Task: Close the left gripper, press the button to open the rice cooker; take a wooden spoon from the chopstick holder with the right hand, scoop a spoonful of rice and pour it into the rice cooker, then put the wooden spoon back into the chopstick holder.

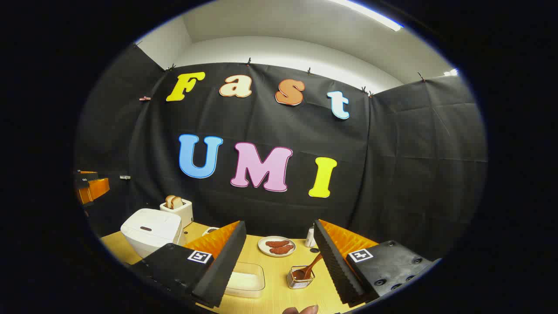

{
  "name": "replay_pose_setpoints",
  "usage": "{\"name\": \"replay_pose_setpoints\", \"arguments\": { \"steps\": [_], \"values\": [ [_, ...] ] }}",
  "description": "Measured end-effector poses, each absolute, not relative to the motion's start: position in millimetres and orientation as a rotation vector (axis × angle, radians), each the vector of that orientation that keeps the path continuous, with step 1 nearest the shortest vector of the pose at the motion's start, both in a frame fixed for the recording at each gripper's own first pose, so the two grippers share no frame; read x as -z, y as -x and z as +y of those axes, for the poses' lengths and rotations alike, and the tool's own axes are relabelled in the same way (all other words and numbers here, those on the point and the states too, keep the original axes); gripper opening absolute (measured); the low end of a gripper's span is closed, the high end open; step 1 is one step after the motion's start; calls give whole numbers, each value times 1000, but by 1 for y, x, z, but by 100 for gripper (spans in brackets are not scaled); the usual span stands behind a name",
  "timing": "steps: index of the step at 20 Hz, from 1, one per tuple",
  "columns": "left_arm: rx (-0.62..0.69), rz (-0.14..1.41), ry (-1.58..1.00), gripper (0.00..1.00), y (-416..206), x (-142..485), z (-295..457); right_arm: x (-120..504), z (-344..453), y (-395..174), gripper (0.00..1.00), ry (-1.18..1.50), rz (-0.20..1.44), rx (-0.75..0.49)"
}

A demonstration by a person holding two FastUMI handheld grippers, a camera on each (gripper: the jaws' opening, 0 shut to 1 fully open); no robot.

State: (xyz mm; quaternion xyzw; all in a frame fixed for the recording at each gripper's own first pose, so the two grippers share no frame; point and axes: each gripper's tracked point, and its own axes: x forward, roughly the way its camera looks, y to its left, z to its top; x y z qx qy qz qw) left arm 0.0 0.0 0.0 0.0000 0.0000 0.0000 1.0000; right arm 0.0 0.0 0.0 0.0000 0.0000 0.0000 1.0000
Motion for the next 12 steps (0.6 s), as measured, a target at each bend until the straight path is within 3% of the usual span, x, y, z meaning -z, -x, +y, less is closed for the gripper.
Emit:
{"name": "replay_pose_setpoints", "arguments": {
  "steps": [12],
  "values": [
    [17,-5,-31,94,8,-4,-6,-7,1,11,97,-5,-11,-7]
  ]
}}
